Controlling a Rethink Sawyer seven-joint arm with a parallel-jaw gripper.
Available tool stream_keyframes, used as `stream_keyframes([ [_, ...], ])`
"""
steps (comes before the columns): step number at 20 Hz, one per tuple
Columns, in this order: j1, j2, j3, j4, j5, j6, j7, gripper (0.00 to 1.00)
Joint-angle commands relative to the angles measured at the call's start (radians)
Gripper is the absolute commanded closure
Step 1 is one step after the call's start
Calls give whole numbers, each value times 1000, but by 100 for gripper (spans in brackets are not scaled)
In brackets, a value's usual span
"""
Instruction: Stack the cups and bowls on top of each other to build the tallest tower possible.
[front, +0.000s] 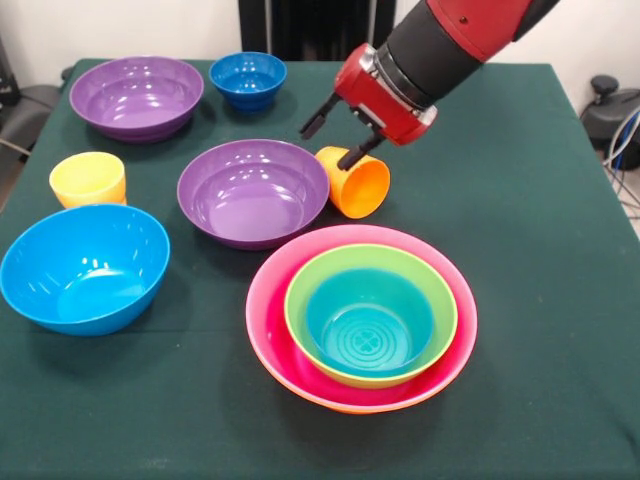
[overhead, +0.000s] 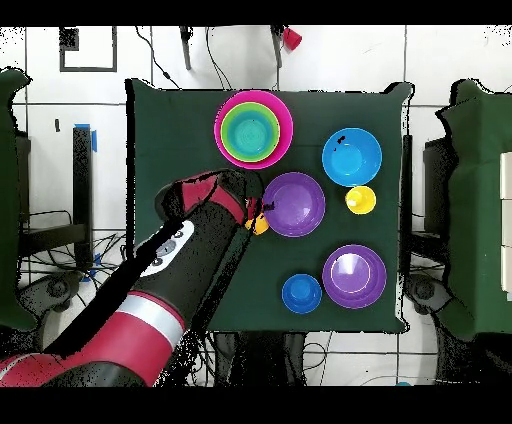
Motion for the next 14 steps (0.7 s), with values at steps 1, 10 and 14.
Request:
stream_keyframes([
  [1,-59,-12,209,50,66,130,34,0],
  [10,-99,-35,286,109,149,148,96,0],
  [14,-111,-38,302,112,165,129,89,0],
])
